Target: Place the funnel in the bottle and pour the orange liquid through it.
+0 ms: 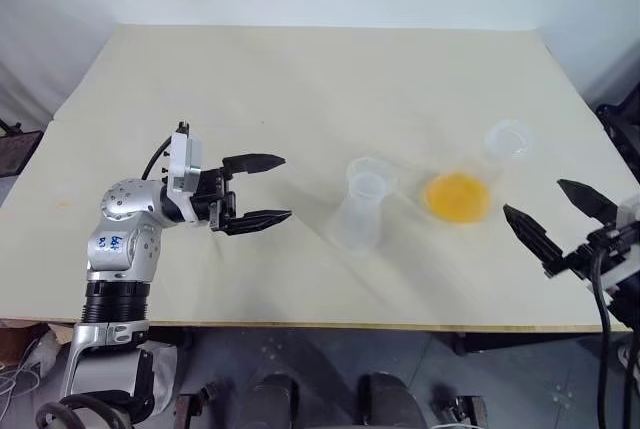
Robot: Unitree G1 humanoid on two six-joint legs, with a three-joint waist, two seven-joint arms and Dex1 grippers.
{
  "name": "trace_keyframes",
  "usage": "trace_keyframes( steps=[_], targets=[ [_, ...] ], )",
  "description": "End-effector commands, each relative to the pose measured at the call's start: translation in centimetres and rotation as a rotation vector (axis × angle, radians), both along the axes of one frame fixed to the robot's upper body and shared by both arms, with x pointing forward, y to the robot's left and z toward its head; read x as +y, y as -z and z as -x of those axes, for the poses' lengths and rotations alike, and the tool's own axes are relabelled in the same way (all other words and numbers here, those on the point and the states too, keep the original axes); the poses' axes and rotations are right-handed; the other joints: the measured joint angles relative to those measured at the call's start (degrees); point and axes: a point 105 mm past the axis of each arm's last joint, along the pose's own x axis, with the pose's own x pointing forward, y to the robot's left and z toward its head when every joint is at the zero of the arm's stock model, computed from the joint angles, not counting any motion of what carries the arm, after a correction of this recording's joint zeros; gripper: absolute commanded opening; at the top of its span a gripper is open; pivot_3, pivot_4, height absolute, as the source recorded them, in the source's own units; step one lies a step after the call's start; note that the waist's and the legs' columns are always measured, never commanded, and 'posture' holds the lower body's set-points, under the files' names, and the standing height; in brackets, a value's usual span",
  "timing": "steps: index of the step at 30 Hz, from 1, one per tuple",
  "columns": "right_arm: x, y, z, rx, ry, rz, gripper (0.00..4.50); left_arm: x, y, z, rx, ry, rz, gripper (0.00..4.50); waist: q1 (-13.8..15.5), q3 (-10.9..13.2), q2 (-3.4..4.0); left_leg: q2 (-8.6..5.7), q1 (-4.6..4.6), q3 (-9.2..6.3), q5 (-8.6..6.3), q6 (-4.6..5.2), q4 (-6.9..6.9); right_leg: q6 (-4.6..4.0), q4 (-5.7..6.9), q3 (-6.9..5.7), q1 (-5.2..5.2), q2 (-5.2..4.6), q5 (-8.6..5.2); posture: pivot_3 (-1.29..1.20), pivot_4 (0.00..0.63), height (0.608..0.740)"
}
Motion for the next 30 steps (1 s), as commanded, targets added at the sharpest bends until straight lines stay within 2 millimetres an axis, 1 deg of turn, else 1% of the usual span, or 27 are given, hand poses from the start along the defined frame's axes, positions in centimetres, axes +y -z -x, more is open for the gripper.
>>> trace_keyframes(
  steps=[1, 6, 13, 16, 21, 23, 30],
  targets=[
    [-0.3, -0.4, -1.7, -0.021, 0.018, 0.007, 4.5, 0.0, -1.2, 0.6, -0.043, 0.008, 0.02, 4.45, -0.1, 0.0, 0.0, -0.01, 0.0, -0.01, 0.0, 0.0, -0.01, 0.0, 0.0, 0.0, 0.01, -0.01, 0.0, 0.0, 0.15, 0.74],
    [-0.5, -0.6, -4.4, -0.042, 0.028, -0.006, 4.5, 0.7, -1.2, 0.9, -0.044, -0.023, 0.006, 4.45, -0.5, 0.0, 0.05, -0.02, 0.0, -0.03, 0.0, 0.0, -0.06, 0.0, -0.03, -0.01, 0.0, -0.03, 0.0, 0.0, 0.15, 0.74],
    [0.1, -0.7, -6.2, -0.056, -0.002, -0.016, 4.5, 0.8, -1.4, 1.4, -0.045, -0.039, 0.009, 4.45, -0.6, 0.0, 0.07, -0.02, -0.01, -0.02, 0.0, 0.0, -0.07, 0.0, -0.05, 0.0, -0.02, -0.04, 0.0, 0.0, 0.15, 0.74],
    [0.7, -1.3, -7.3, -0.08, -0.033, -0.028, 4.5, 0.8, -1.5, 1.5, -0.047, -0.048, 0.008, 4.45, -0.6, 0.0, 0.07, -0.02, -0.01, -0.02, 0.0, 0.0, -0.05, 0.0, -0.06, 0.0, -0.01, -0.05, 0.0, 0.0, 0.15, 0.74],
    [0.9, -2.0, -8.5, -0.102, -0.039, -0.057, 4.5, 0.9, -1.6, 1.6, -0.049, -0.058, 0.006, 4.45, -0.6, 0.0, 0.08, 0.0, -0.01, -0.02, 0.0, 0.0, -0.08, 0.0, -0.07, -0.01, -0.04, -0.03, 0.0, 0.0, 0.15, 0.74],
    [1.1, -2.0, -9.0, -0.095, -0.045, -0.064, 4.5, 0.9, -1.6, 1.7, -0.05, -0.062, 0.005, 4.45, -0.6, 0.0, 0.07, -0.01, -0.01, -0.02, 0.0, 0.0, -0.08, 0.0, -0.07, -0.01, -0.03, -0.05, 0.0, 0.0, 0.15, 0.74],
    [1.2, -2.2, -9.6, -0.093, -0.041, -0.089, 4.5, 0.9, -1.6, 1.7, -0.054, -0.075, 0.005, 4.45, -0.7, 0.0, 0.08, 0.0, -0.02, -0.02, 0.0, 0.0, -0.1, 0.0, -0.08, 0.0, -0.05, -0.04, 0.0, 0.0, 0.15, 0.74]
  ],
)
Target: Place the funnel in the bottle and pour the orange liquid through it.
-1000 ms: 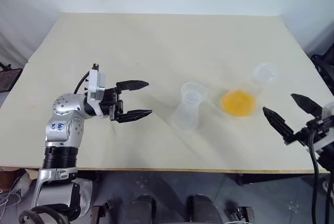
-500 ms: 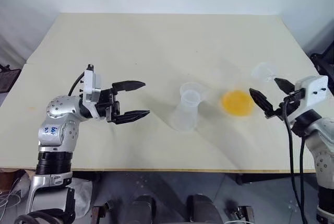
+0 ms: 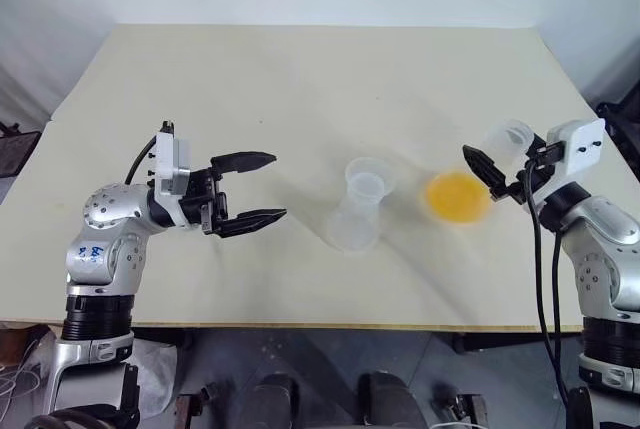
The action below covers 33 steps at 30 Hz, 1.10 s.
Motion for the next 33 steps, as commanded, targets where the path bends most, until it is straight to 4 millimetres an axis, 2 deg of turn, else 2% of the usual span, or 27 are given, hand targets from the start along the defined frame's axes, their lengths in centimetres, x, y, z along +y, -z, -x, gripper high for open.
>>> trace_keyframes(
  steps=[1, 10, 13, 17, 18, 24, 29, 33],
  targets=[
    [0.1, -1.3, 0.1, -0.047, 0.0, -0.002, 4.5, 0.3, -0.8, 0.5, -0.035, -0.007, 0.001, 4.45, 0.0, 0.0, 0.0, 0.0, 0.0, 0.0, 0.0, 0.0, -0.01, 0.0, 0.0, 0.0, -0.02, 0.0, 0.0, 0.0, 0.15, 0.74],
    [-0.1, -1.5, -0.2, -0.045, 0.012, -0.045, 4.5, 0.3, -0.8, 0.3, -0.038, -0.015, -0.001, 4.45, 0.0, 0.0, 0.0, 0.0, -0.01, 0.02, 0.0, 0.0, -0.03, 0.0, 0.0, 0.01, -0.04, 0.0, 0.0, 0.0, 0.15, 0.74],
    [0.1, -1.4, -0.2, -0.032, 0.011, -0.053, 3.89, 0.3, -0.8, 0.3, -0.04, -0.016, -0.003, 4.5, 0.0, 0.0, 0.02, 0.0, -0.01, 0.02, 0.0, 0.0, -0.03, 0.0, 0.0, 0.01, -0.04, -0.01, 0.0, 0.0, 0.15, 0.74],
    [0.1, -1.4, -0.1, -0.033, 0.016, -0.068, 2.58, 0.3, -0.7, 0.1, -0.04, -0.018, -0.006, 4.5, 0.0, 0.0, 0.02, 0.0, -0.02, 0.02, 0.0, 0.0, -0.03, 0.0, 0.0, 0.01, -0.05, -0.01, 0.0, 0.0, 0.15, 0.74],
    [0.0, -1.4, -0.1, -0.035, 0.018, -0.071, 2.48, 0.3, -0.7, 0.1, -0.04, -0.018, -0.007, 4.5, 0.0, 0.0, 0.02, 0.01, -0.02, 0.02, 0.0, 0.0, -0.03, 0.0, 0.0, 0.01, -0.04, 0.0, 0.0, 0.0, 0.15, 0.74],
    [1.0, -2.8, 0.8, -0.085, -0.018, -0.051, 2.48, 0.0, -0.6, -0.1, -0.035, -0.01, -0.004, 4.5, 0.0, 0.0, 0.04, 0.0, -0.07, 0.03, 0.0, 0.0, -0.04, 0.0, 0.0, 0.02, -0.12, 0.0, 0.0, 0.0, 0.15, 0.74],
    [4.4, -4.9, 1.9, -0.141, -0.081, 0.104, 2.48, -0.9, -0.4, -0.6, -0.033, 0.019, -0.001, 4.5, 0.0, 0.0, 0.07, 0.0, -0.2, 0.05, 0.0, -0.01, -0.02, 0.0, 0.05, 0.04, -0.27, 0.0, 0.0, 0.0, 0.15, 0.74],
    [5.4, -6.5, 1.6, -0.254, -0.024, 0.24, 2.48, -1.8, -0.1, -1.1, -0.03, 0.046, -0.001, 4.5, 0.0, 0.0, 0.06, -0.03, -0.22, 0.08, 0.0, -0.01, -0.01, 0.0, 0.06, 0.06, -0.32, 0.0, 0.0, 0.0, 0.15, 0.74]
  ],
)
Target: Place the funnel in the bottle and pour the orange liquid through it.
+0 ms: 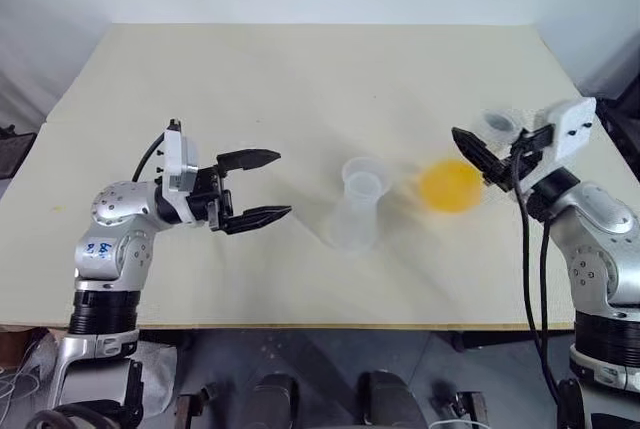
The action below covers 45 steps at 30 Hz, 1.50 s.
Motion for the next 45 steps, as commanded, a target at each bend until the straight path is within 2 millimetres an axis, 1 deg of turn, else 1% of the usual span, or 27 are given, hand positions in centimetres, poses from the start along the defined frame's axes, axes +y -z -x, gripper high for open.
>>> trace_keyframes(
  steps=[1, 4, 6, 9, 12, 16, 21, 25, 36, 41, 45],
  targets=[
    [0.9, -3.2, 0.7, -0.183, 0.041, 0.133, 2.48, -0.7, -0.4, -0.1, -0.037, 0.026, -0.006, 4.5, 0.0, 0.0, 0.0, -0.01, -0.02, 0.01, 0.0, 0.0, -0.02, 0.0, 0.02, 0.01, -0.04, 0.0, 0.0, 0.0, 0.15, 0.74],
    [1.9, -3.6, 0.9, -0.235, 0.044, 0.23, 2.48, -1.0, -0.4, -0.4, -0.039, 0.039, -0.002, 4.5, 0.0, 0.0, 0.0, -0.03, -0.07, 0.03, 0.0, 0.0, -0.06, 0.0, 0.06, 0.03, -0.15, -0.01, 0.0, 0.0, 0.15, 0.74],
    [2.8, -3.5, 1.2, -0.273, 0.036, 0.336, 2.48, -1.3, -0.3, -0.4, -0.039, 0.054, -0.004, 4.5, 0.0, 0.0, 0.0, -0.04, -0.12, 0.03, 0.0, 0.0, -0.09, 0.0, 0.06, 0.02, -0.2, -0.01, 0.0, 0.0, 0.15, 0.74],
    [4.0, -2.6, 1.6, -0.314, 0.009, 0.505, 2.48, -1.8, -0.1, -0.5, -0.038, 0.068, -0.005, 4.5, 0.0, 0.0, 0.0, -0.08, -0.13, 0.02, 0.0, 0.0, -0.12, 0.0, 0.07, 0.02, -0.24, -0.05, 0.0, 0.0, 0.15, 0.74],
    [4.2, -2.7, 1.7, -0.348, 0.024, 0.547, 2.48, -2.0, 0.0, -0.6, -0.039, 0.073, -0.002, 4.5, 0.0, 0.0, -0.01, -0.08, -0.14, 0.03, 0.0, 0.0, -0.12, 0.0, 0.07, 0.01, -0.24, -0.03, 0.0, 0.0, 0.15, 0.74],
    [5.8, -2.8, 2.4, -0.421, -0.006, 0.645, 2.48, -2.3, 0.3, -0.3, -0.041, 0.091, -0.003, 4.5, -0.1, 0.0, -0.01, -0.05, -0.14, 0.04, 0.01, 0.0, -0.12, 0.0, 0.07, 0.01, -0.25, -0.01, 0.0, 0.0, 0.15, 0.74],
    [7.4, -2.7, 2.7, -0.479, -0.021, 0.749, 2.48, -2.3, 0.2, -0.3, -0.048, 0.094, -0.001, 4.5, -0.1, 0.0, -0.01, -0.04, -0.14, 0.04, 0.01, -0.01, -0.1, 0.0, 0.07, 0.02, -0.25, -0.01, 0.0, 0.0, 0.15, 0.74],
    [8.6, -2.8, 2.8, -0.541, -0.017, 0.864, 2.48, -2.2, 0.0, -0.2, -0.051, 0.1, -0.004, 4.5, -0.1, 0.0, -0.01, -0.04, -0.14, 0.04, 0.01, -0.01, -0.11, 0.0, 0.08, 0.01, -0.27, 0.0, 0.0, 0.0, 0.15, 0.74],
    [10.1, -3.8, 3.1, -0.663, -0.025, 1.007, 2.48, -1.7, 0.2, -0.3, -0.051, 0.133, -0.042, 4.5, -0.1, 0.0, -0.01, -0.05, -0.15, 0.03, 0.01, -0.01, -0.09, 0.0, 0.08, 0.01, -0.27, 0.0, 0.0, 0.0, 0.15, 0.74],
    [10.4, -4.2, 3.1, -0.714, -0.018, 1.082, 2.48, -1.8, 0.1, -0.7, -0.057, 0.139, -0.043, 4.5, -0.1, 0.0, 0.0, -0.07, -0.15, 0.03, 0.01, -0.01, -0.11, 0.0, 0.08, 0.01, -0.28, -0.01, 0.0, 0.0, 0.15, 0.74],
    [10.3, -4.4, 2.8, -0.731, -0.003, 1.106, 2.48, -2.0, 0.0, -0.9, -0.062, 0.143, -0.044, 4.5, -0.1, 0.0, 0.0, -0.06, -0.15, 0.04, 0.01, -0.01, -0.1, 0.0, 0.1, 0.01, -0.29, 0.0, 0.0, 0.0, 0.15, 0.74]
  ],
)
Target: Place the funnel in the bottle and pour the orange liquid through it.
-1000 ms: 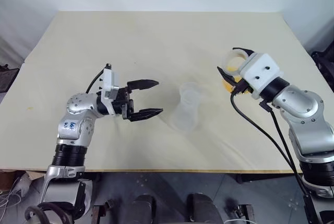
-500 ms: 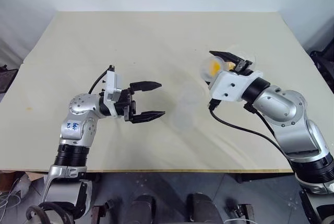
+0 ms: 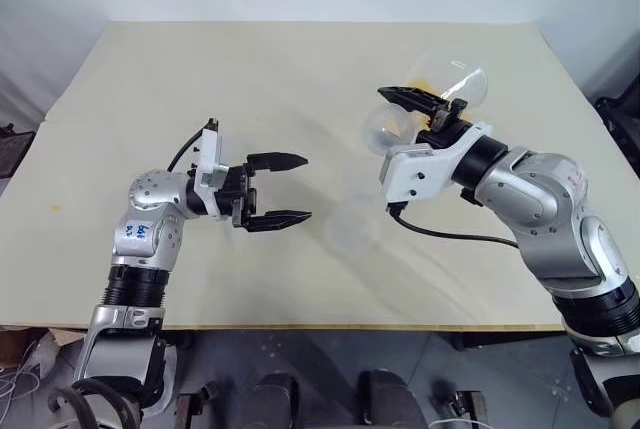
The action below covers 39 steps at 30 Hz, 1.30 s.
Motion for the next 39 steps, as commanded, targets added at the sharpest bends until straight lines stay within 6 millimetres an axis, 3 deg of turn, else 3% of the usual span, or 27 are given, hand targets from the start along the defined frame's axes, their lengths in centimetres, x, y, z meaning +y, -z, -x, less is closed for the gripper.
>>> trace_keyframes(
  steps=[1, 23, 39],
  targets=[
    [-0.1, -1.7, 0.5, -0.09, -0.002, 0.019, 2.48, -0.1, -0.7, 0.0, -0.039, 0.01, 0.003, 4.5, 0.0, 0.0, 0.0, 0.0, 0.0, 0.0, 0.0, 0.0, 0.0, 0.0, 0.0, 0.0, 0.0, 0.0, 0.0, 0.0, 0.15, 0.74],
    [-1.0, 0.2, 0.1, -0.132, 0.024, 0.13, 2.48, 0.0, -0.9, -0.2, -0.043, 0.021, -0.003, 4.5, -0.1, 0.0, 0.0, 0.0, 0.0, 0.0, 0.0, 0.0, 0.02, 0.0, 0.06, 0.0, -0.01, 0.01, 0.0, 0.0, 0.15, 0.74],
    [-1.1, -0.8, 0.0, -0.224, 0.017, 0.174, 2.48, 0.2, -1.0, -0.4, -0.046, 0.014, -0.001, 4.5, -0.1, 0.0, 0.0, 0.0, 0.0, 0.0, 0.0, 0.0, 0.02, 0.0, 0.06, 0.0, -0.01, 0.01, 0.0, 0.0, 0.15, 0.74]
  ],
)
